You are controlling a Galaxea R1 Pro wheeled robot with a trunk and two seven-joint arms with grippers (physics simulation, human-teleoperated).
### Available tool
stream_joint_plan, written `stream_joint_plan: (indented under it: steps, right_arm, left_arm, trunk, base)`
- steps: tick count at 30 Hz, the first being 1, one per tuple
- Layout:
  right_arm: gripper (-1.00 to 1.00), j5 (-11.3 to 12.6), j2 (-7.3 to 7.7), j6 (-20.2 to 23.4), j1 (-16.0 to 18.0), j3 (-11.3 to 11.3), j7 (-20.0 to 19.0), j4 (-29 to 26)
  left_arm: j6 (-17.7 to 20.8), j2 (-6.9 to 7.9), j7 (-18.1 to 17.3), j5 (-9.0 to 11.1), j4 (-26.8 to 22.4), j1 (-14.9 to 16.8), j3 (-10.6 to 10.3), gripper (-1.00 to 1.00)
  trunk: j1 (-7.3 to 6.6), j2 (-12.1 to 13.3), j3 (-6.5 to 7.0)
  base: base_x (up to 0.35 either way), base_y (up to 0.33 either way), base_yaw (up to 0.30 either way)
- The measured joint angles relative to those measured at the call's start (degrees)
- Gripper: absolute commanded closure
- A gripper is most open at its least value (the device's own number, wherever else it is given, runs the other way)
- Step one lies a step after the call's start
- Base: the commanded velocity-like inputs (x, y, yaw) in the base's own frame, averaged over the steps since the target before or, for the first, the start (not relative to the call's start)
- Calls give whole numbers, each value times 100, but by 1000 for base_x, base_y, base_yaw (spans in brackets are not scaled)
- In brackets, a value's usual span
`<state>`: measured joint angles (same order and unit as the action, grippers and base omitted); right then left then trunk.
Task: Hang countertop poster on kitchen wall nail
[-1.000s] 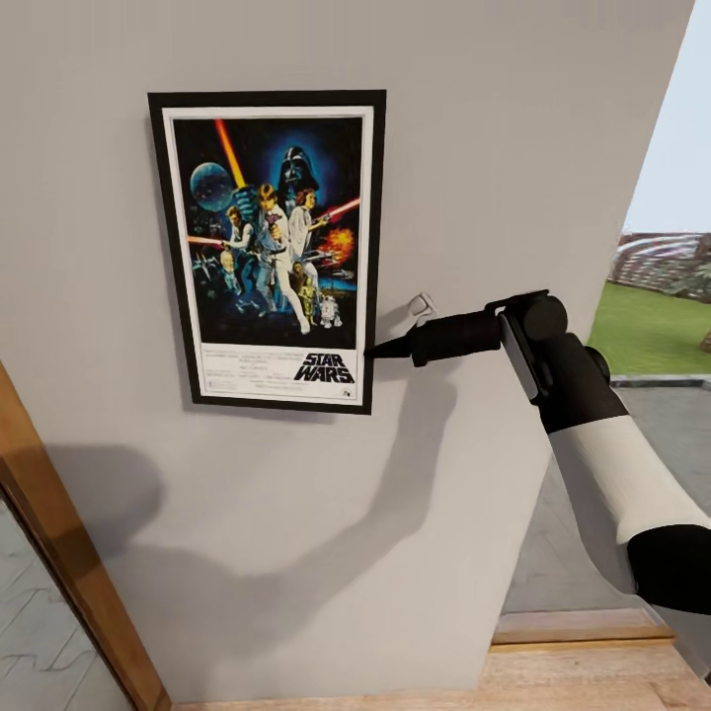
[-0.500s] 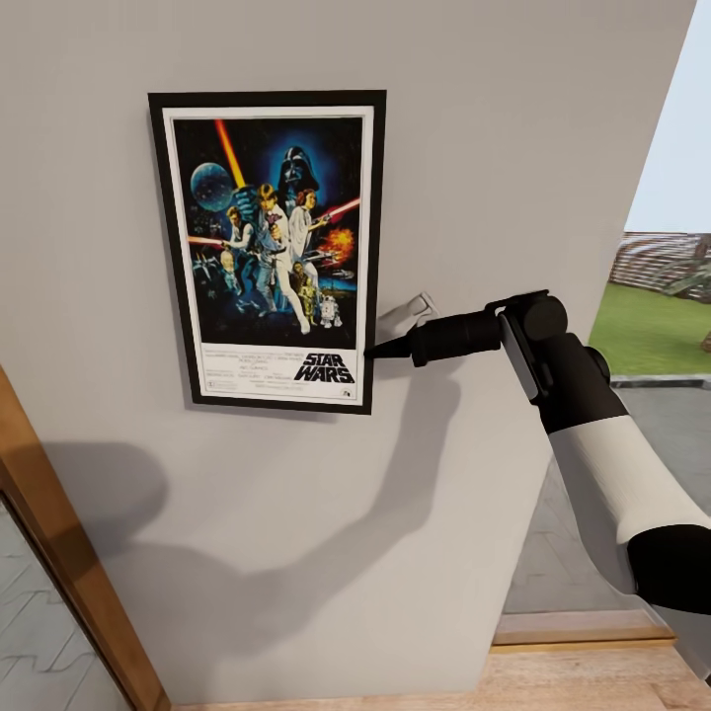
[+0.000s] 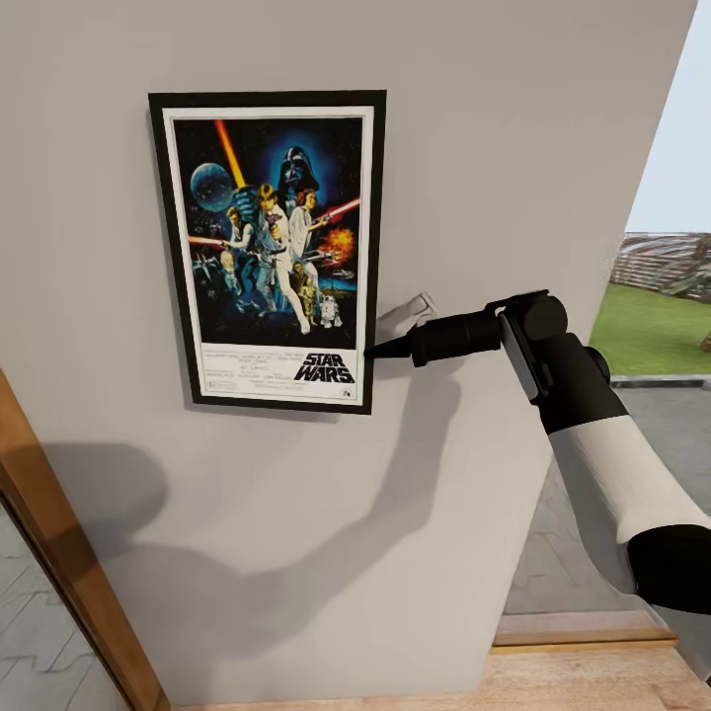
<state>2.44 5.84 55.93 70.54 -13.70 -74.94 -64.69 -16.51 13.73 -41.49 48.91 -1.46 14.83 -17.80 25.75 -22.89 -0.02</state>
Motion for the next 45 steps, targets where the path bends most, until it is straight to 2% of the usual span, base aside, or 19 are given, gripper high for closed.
stream_joint_plan:
  steps: [1, 2, 4, 5, 6, 8, 24, 30, 37, 38, 39, 45]
  right_arm:
    - [100, 282, -2, -544, 139, -207, 333, 250]
    - [100, -129, -1, -772, 222, -41, -366, 281]
    - [100, -276, -3, -654, 143, 23, -498, 99]
    - [-100, -336, -1, -649, 135, 38, -567, 87]
    - [-100, 16, -1, -30, 5, 3, -43, -8]
    - [-100, 45, 0, 15, 1, 13, -35, -5]
    - [-100, 59, -2, 31, 0, 26, -49, -4]
    - [-100, -32, 2, -10, 1, 27, 2, 3]
    - [-100, 11, 5, 19, -6, 27, -22, 1]
    - [-100, 12, 6, 18, -34, 27, -25, 1]
    - [-100, 12, 8, -20, -394, 33, -26, -30]
    - [-100, 23, 45, -508, -929, 35, -40, -152]
  left_arm:
    - [-1, -2, 0, 0, 2, 4, -8, -100]
    - [0, -1, 1, -2, 5, 3, -13, -100]
    - [0, -3, 0, -1, 5, 4, -10, -100]
    - [0, -3, 0, 0, 4, 3, -7, -100]
    - [0, -2, 0, 0, 0, 0, -1, -100]
    - [0, 3, 0, 0, -1, -1, 2, -100]
    - [-2, 6, -2, 0, 0, 0, 0, -100]
    - [-3, 7, -1, 0, -1, 0, 0, -100]
    - [-3, 6, -10, 0, 0, 1, 0, -100]
    - [-4, 6, -13, 0, 0, 0, 0, -100]
    - [-1, 28, -6, 1, 1, 1, 4, -100]
    - [6, 41, -1, 0, 0, 0, 1, -100]
  trunk:
    - [4, 13, 0]
    - [67, 12, 1]
    - [56, 12, 1]
    - [47, 11, 1]
    - [3, -4, 0]
    - [0, -2, 0]
    - [0, -2, 0]
    - [4, 3, 0]
    - [2, 2, 7]
    - [2, 2, 12]
    - [5, 4, 20]
    - [2, 0, 77]
  base:
    - [203, 0, 0]
    - [181, 0, 0]
    - [130, 0, 0]
    - [74, 0, 0]
    - [24, 0, 0]
    - [16, 0, 0]
    - [-1, 0, 0]
    - [-170, 0, 0]
    - [-72, 0, 0]
    - [-260, 0, 0]
    - [-223, 0, 0]
    - [-98, 0, 0]
